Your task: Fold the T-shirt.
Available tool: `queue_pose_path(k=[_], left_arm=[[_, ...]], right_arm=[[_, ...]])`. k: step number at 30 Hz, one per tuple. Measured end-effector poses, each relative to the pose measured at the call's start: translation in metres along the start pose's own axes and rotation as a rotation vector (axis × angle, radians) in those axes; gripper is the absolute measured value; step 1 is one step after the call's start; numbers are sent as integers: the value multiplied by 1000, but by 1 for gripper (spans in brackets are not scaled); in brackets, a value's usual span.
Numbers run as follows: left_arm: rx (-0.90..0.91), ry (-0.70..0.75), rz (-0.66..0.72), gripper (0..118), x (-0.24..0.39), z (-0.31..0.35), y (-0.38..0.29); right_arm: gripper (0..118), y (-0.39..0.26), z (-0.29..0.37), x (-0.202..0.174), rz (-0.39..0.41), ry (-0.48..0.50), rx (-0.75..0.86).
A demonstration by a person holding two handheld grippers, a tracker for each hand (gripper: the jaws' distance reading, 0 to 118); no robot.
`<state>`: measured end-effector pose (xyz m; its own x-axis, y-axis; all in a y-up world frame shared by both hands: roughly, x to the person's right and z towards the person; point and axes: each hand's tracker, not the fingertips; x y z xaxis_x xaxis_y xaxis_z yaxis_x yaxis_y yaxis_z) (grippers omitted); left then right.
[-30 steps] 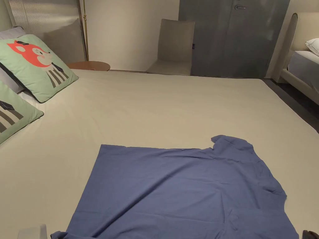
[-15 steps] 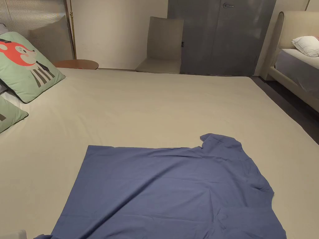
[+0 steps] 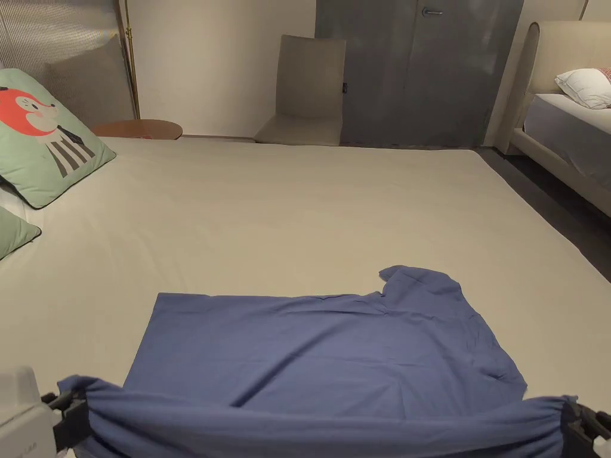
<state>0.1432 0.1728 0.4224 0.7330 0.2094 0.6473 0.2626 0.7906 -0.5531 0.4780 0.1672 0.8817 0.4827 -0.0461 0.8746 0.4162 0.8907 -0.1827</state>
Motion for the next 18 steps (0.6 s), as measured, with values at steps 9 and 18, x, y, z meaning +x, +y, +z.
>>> queue_pose_path(k=[9, 18], left_arm=[[-87, 53, 16, 1, 14, -112, 33], [-205, 100, 15, 1, 14, -170, 21]], right_arm=[[3, 23, -119, -16, 24, -54, -150], [3, 12, -175, -22, 82, -95, -271]])
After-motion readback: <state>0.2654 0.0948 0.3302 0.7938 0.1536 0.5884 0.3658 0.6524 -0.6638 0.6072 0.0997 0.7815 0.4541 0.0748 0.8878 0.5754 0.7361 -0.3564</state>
